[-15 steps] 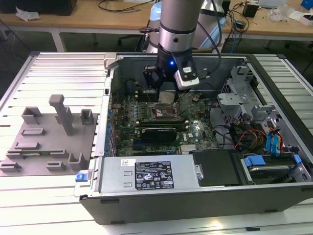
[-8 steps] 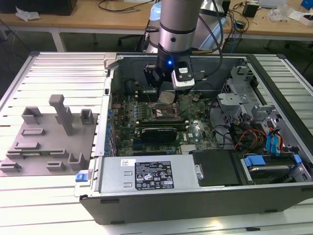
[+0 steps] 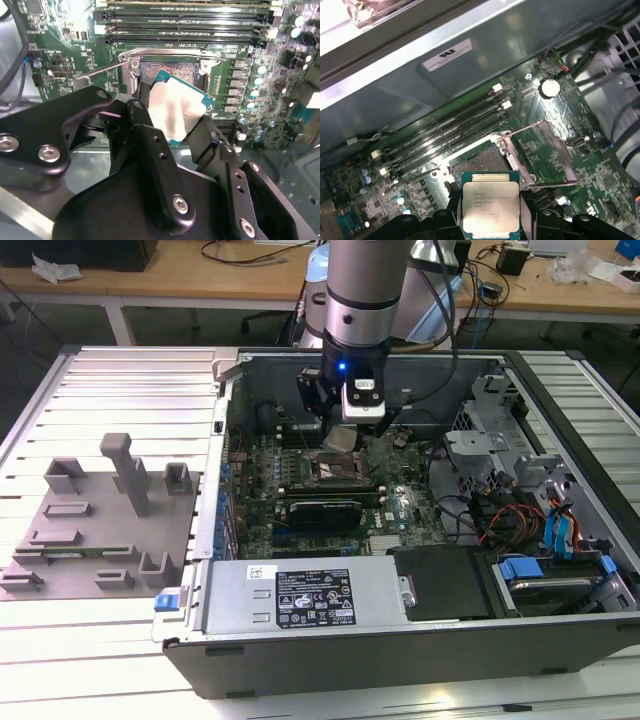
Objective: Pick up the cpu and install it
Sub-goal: 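Place the cpu into insertion slot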
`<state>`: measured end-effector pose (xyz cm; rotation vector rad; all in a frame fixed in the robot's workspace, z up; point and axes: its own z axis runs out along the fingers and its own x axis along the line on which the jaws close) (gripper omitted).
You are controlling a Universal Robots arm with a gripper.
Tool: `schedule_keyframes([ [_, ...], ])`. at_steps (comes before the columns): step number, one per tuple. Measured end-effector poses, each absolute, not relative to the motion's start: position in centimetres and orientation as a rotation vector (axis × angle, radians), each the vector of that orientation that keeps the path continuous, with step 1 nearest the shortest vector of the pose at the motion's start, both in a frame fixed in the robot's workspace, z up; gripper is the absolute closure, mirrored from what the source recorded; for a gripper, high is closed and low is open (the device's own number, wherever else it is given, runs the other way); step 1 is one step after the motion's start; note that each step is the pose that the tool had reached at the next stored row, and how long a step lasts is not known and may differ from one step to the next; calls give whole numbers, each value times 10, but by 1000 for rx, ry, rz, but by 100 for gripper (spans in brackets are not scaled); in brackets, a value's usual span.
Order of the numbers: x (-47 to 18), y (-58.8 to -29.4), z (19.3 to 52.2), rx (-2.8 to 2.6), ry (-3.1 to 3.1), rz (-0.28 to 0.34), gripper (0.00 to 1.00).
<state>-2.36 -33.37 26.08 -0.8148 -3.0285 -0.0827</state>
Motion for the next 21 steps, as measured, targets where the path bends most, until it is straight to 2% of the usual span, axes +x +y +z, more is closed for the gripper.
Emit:
schedule_keyframes([
  [21, -24, -334, 260, -1467, -2785, -82, 45],
])
